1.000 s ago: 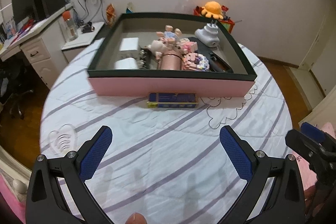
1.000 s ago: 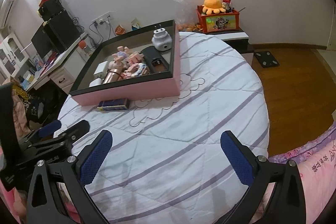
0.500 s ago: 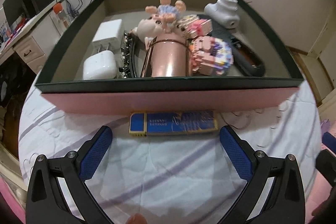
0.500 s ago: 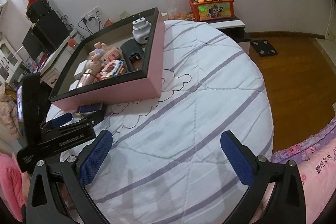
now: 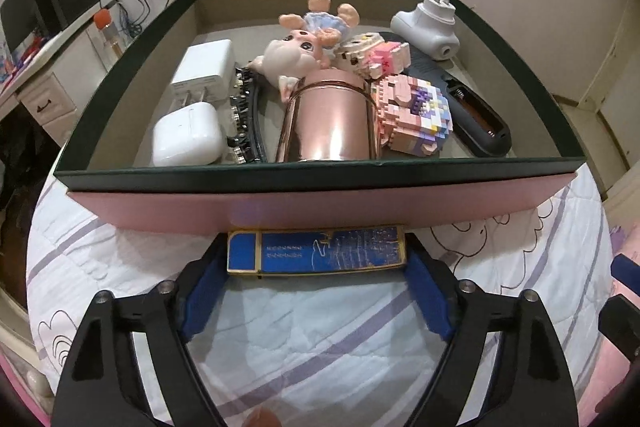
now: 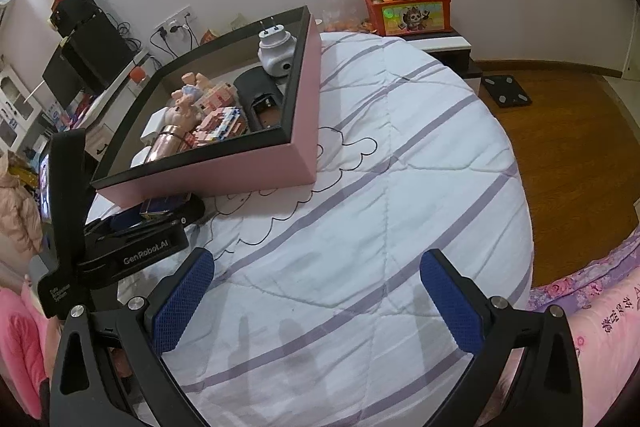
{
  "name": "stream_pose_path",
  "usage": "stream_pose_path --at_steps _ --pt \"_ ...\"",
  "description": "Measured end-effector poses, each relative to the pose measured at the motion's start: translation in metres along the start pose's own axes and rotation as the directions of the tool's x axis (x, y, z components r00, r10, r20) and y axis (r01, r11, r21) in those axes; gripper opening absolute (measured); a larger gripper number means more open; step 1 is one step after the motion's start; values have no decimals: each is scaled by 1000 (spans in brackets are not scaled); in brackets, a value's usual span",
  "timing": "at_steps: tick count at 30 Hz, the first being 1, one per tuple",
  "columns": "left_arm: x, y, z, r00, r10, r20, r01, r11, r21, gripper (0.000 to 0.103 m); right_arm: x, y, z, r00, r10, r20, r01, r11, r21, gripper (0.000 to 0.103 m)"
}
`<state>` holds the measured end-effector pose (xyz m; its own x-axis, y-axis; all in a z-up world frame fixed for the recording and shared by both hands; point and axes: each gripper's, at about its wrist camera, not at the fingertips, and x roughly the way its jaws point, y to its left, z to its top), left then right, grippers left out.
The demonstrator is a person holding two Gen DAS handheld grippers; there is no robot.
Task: Organize rigid objects
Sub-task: 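Close the left gripper on the blue power bank and lift it, then carry the power bank with the left gripper into the box and release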
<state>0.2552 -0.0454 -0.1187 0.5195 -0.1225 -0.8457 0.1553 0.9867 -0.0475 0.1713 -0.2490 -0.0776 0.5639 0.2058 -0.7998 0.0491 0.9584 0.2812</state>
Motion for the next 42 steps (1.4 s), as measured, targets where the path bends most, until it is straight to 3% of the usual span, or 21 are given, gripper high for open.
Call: stream_pose_path --at_steps 10,18,27,42 --pt "-20 6 -17 1000 -23 10 23 1000 -10 84 -15 8 -6 1000 -7 23 7 1000 -8 103" --pt "-59 14 -22 999 -5 52 6 1000 -24 84 -22 16 -7 999 4 37 -3 1000 -20 103" --pt "-97 24 6 990 -4 141 10 999 -40 84 -28 22 5 998 10 64 -8 999 -37 103" --pt "-69 25 66 985 -1 172 8 999 -41 84 -7 42 75 992 22 120 -10 995 -96 103"
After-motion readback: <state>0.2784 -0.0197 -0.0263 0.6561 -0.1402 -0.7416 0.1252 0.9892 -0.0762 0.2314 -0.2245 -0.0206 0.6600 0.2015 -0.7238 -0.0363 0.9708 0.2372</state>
